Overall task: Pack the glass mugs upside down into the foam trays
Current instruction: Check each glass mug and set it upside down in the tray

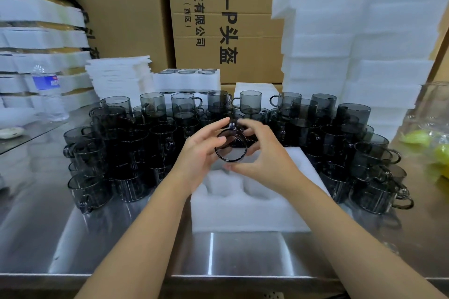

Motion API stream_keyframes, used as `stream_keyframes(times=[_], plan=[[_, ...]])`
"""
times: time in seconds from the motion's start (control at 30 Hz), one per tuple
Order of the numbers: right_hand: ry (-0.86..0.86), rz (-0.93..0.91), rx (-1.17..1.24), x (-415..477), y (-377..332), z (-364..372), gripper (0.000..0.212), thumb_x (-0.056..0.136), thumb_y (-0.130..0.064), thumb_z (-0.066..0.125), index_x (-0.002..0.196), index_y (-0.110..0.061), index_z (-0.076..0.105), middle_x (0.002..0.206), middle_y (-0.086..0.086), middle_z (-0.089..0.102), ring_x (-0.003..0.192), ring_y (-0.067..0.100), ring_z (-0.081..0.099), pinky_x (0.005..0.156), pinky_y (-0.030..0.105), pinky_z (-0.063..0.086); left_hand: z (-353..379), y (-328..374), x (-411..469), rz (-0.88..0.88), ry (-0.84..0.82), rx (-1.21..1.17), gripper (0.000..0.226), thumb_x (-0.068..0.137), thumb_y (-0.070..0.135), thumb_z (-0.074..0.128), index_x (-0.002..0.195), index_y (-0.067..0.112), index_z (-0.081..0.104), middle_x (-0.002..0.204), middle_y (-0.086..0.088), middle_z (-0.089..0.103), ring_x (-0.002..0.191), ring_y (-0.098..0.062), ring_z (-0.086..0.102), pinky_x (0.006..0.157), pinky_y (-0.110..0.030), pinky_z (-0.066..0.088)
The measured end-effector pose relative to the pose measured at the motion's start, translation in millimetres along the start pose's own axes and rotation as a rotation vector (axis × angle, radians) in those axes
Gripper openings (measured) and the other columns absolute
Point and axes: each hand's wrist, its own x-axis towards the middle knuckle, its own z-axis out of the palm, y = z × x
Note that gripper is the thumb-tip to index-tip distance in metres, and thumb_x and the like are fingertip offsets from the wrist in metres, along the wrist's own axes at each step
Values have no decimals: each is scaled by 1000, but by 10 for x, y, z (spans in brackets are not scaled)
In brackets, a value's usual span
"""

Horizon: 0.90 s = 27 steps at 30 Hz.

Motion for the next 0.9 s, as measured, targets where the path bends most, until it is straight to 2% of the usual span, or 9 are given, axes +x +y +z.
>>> stream_keyframes(times=[0.1,0.17,0.23,0.3,0.4,0.53,0.67,0.8,0.9], plan=[[22,-110,-64,-22,14,-25,98,63,-39,82,136,-57,20,133,-20,28,102,-4,50,83,22,48,6,6,-11,-13,-64,54,37,90,0,50,113,23,67,124,-10,65,112,-24,62,78,-25,54],[7,-161,-117,-16,18,-16,90,66,-33,81,140,-44,31,142,-16,26,118,-1,42,89,26,47,-2,20,-17,-28,-107,85,34,83,9,55,112,22,69,120,-9,67,112,-24,63,82,-27,54],[8,-186,-115,-4,26,0,78,66,-27,82,134,-34,43,140,-13,34,121,-3,39,89,26,48,-32,14,-18,-33,-139,64,40,80,12,54,118,13,65,118,-11,67,111,-25,63,89,-30,53],[56,-197,-51,4,34,12,67,64,-23,83,122,-30,51,127,-11,45,114,-6,44,88,22,46,-62,2,-21,-15,-153,35,42,78,6,54,120,7,62,116,-11,67,109,-23,64,88,-31,54],[120,-147,-16,-2,33,19,64,57,-29,87,109,-33,50,111,-14,45,100,-6,49,80,16,45,-81,-14,-20,12,-143,54,40,73,1,59,111,11,66,112,-8,67,104,-18,66,82,-26,54],[108,-103,-58,-8,26,14,79,52,-38,90,117,-34,46,113,-14,40,98,-9,45,80,16,43,-100,-39,-2,7,-121,-29,38,71,1,61,105,15,71,112,-10,68,105,-22,66,87,-30,54],[87,-119,-73,-24,18,-8,80,54,-47,86,120,-43,41,111,-24,37,80,-2,48,69,11,39,-112,-23,15,-13,-77,-129,35,75,6,59,109,11,66,109,-12,70,100,-23,67,86,-30,55],[111,-126,-37,-33,-14,-9,63,56,-50,82,109,-44,49,106,-16,48,72,8,50,64,12,37,-113,1,18,-46,4,-152,31,76,16,62,106,10,65,103,-10,73,93,-27,67,82,-37,54],[166,-110,-30,-30,-35,-13,54,53,-63,77,90,-31,55,88,-10,56,65,10,49,60,12,37,-98,2,0,-39,-12,-119,33,79,24,66,109,10,64,107,-8,72,96,-29,66,78,-35,54]])
